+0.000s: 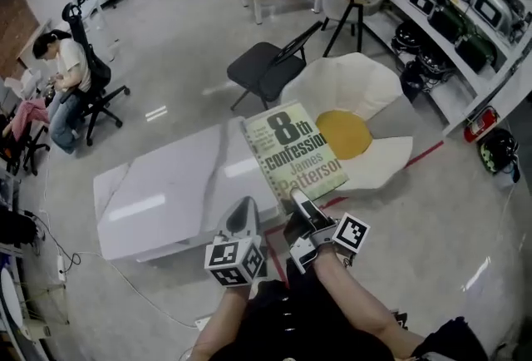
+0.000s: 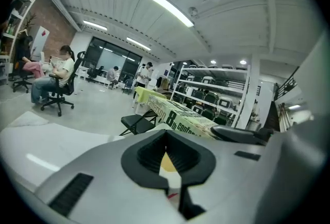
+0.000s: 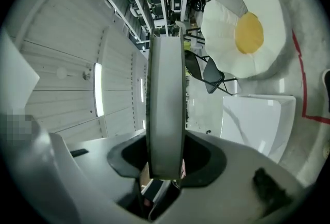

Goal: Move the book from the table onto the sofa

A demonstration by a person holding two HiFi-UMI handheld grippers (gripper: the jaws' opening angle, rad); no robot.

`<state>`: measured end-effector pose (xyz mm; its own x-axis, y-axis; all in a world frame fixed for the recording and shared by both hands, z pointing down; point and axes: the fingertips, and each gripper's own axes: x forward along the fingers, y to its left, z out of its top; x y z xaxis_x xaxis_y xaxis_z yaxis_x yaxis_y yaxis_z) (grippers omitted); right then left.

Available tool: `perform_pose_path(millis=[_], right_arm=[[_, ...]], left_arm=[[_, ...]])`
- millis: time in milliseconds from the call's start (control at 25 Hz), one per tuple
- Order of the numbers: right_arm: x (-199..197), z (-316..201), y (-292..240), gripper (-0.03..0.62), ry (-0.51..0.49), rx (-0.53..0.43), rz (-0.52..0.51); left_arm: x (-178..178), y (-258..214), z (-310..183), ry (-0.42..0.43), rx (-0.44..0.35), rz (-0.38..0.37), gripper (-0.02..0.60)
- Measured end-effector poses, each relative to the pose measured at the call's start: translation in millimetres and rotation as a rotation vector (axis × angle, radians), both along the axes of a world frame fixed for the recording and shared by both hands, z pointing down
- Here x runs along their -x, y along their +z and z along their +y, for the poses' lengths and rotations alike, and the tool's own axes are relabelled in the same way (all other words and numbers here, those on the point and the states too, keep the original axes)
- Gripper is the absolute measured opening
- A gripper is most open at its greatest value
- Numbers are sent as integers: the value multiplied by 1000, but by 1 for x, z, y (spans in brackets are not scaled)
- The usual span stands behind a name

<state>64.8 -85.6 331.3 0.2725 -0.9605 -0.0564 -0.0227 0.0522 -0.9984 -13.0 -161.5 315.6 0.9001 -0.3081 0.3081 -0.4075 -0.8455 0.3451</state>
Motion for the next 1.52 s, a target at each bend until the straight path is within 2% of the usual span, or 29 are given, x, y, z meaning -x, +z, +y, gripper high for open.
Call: perform_pose_path(millis=[320, 480, 720, 1040, 1520], right_arm=[[-85, 46, 3, 169, 177, -22, -23], [-133, 71, 11, 169, 239, -9, -34], [-188, 99, 29, 169, 314, -2, -36], [-227, 141, 38, 169, 412, -3, -45], [-285, 203, 52, 169, 651, 13, -85]], left_arm=[[-96, 0, 22, 131, -5, 8, 11], [-150, 5, 34, 172, -2, 1, 11], [-213, 20, 58, 253, 5, -5, 11], [-264, 32, 95, 354, 16, -16, 11], [-342, 49, 137, 555, 42, -71, 11]])
